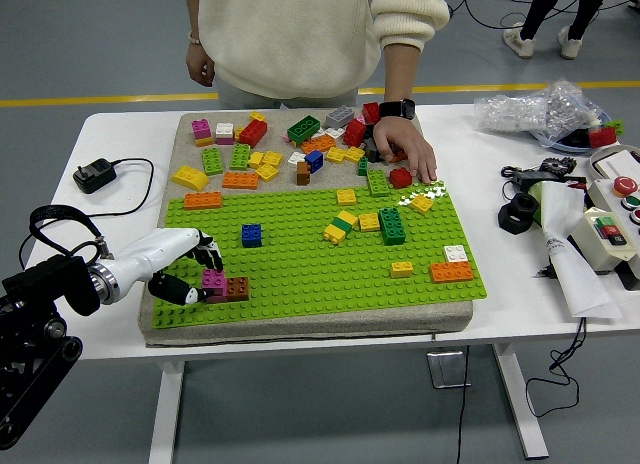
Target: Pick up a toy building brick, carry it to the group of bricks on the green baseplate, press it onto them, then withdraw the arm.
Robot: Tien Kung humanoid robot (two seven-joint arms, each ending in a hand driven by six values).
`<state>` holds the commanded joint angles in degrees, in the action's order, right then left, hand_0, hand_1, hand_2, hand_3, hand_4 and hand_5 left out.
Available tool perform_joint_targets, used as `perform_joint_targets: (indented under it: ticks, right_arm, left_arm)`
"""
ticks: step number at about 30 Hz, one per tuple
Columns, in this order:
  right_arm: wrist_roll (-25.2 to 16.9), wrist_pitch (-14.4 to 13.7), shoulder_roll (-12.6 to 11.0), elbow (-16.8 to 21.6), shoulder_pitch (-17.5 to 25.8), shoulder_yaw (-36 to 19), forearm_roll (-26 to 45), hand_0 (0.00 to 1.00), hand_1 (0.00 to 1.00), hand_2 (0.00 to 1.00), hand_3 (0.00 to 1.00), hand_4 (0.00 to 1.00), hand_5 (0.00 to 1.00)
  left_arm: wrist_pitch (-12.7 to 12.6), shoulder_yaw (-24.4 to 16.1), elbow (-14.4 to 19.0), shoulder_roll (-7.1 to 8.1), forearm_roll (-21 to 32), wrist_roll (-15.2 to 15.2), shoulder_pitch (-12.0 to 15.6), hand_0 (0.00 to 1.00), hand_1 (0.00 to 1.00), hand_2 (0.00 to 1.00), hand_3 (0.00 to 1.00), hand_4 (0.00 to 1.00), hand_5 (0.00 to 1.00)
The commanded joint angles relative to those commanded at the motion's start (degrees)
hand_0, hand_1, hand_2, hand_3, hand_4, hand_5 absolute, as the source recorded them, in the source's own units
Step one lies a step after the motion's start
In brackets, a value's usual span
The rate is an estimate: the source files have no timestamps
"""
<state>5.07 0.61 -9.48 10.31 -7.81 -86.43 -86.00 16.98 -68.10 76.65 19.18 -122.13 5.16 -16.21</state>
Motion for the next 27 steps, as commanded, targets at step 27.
perform_joint_targets:
  ticks: [27]
  right_arm:
    - [0.0,-0.08,0.04,0.0,0.0,0.07,0.4,0.761,0.676,0.718,0.737,0.998,0.683]
  left_arm:
    - [-0.16,0.44,-2.02,-0.08,0.66,0.41,-0.37,0.66,0.661,0.522,0.535,0.742,0.086]
